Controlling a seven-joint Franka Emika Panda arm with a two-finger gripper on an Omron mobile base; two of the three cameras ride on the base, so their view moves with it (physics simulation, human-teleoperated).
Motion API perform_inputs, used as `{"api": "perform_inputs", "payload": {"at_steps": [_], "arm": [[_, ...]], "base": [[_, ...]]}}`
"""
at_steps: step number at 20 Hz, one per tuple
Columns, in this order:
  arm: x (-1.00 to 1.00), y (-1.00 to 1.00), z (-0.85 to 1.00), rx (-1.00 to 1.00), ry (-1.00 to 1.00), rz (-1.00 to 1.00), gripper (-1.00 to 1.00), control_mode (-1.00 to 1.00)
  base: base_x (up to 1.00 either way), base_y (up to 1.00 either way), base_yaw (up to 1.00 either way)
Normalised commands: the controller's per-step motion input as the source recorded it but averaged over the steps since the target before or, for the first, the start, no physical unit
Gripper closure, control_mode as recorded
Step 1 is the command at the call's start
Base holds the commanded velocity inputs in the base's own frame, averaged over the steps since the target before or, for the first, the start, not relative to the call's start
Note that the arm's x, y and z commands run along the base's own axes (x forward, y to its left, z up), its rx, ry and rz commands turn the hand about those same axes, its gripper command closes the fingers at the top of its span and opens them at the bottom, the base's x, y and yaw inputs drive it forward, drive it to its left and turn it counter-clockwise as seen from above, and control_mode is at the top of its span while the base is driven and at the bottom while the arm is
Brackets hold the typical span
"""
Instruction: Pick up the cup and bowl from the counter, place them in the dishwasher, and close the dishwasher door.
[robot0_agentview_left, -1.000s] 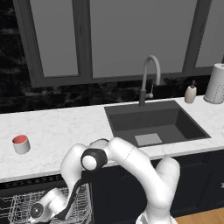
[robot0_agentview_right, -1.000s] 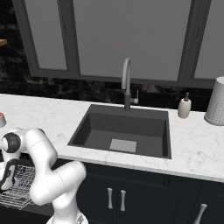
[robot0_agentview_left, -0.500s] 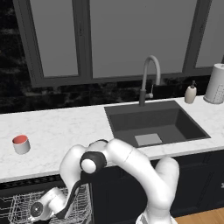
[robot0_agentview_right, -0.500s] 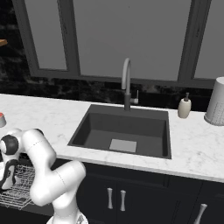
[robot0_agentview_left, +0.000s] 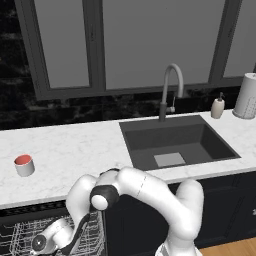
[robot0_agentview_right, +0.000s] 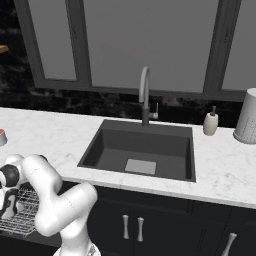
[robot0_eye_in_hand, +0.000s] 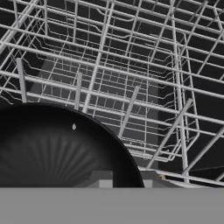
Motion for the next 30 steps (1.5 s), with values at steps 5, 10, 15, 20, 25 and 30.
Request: {"api": "perform_inputs", "payload": {"at_steps": [5, 10, 15, 20, 25, 30], "arm": [[0.00, 0.00, -0.05, 0.00, 0.00, 0.00, 1.00, -1.00], [0.00, 0.00, 0.00, 0.00, 0.00, 0.00, -1.00, -1.00], [0.00, 0.00, 0.16, -0.01, 0.00, 0.00, -1.00, -1.00], [0.00, 0.00, 0.72, 0.00, 0.00, 0.00, -1.00, -1.00], [0.00, 0.00, 0.93, 0.00, 0.00, 0.00, -1.00, -1.00], [0.00, 0.00, 0.99, 0.00, 0.00, 0.00, -1.00, -1.00]], "base": [[0.00, 0.00, 0.00], [0.00, 0.00, 0.00], [0.00, 0.00, 0.00], [0.00, 0.00, 0.00], [0.00, 0.00, 0.00], [0.00, 0.00, 0.00]]}}
